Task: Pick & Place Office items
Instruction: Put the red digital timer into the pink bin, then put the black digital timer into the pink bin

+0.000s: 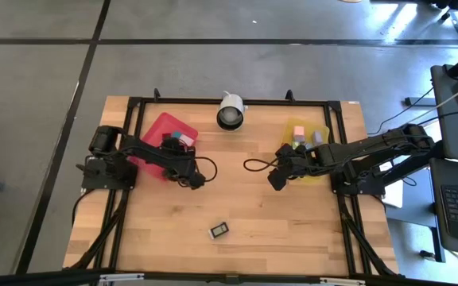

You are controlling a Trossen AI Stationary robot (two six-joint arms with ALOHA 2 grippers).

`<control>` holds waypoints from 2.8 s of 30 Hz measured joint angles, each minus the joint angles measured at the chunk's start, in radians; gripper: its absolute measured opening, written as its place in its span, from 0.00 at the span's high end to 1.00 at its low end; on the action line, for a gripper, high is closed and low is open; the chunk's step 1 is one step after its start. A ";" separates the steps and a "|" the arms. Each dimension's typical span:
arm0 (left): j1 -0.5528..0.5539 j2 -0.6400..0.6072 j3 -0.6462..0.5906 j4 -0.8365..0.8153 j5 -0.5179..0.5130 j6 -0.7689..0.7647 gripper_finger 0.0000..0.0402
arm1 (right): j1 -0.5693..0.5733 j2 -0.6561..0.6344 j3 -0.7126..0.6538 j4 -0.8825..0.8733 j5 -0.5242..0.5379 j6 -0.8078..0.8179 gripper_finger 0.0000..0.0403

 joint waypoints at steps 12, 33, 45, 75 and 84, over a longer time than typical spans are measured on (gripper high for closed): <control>0.067 0.000 -0.078 0.114 0.062 -0.014 0.57 | 0.000 0.000 0.000 0.006 -0.003 0.000 0.21; 0.090 0.000 -0.138 0.354 0.162 -0.015 0.57 | 0.000 0.000 0.000 0.011 -0.003 0.000 0.21; 0.089 0.000 -0.086 0.363 0.189 -0.014 0.48 | 0.000 0.000 0.000 0.014 -0.003 0.000 0.21; -0.236 0.000 0.299 0.444 -0.020 0.378 0.26 | 0.000 0.000 0.000 0.017 -0.003 0.000 0.21; -0.360 0.000 0.299 0.762 0.111 0.687 0.26 | 0.000 0.000 0.000 0.017 -0.003 0.000 0.21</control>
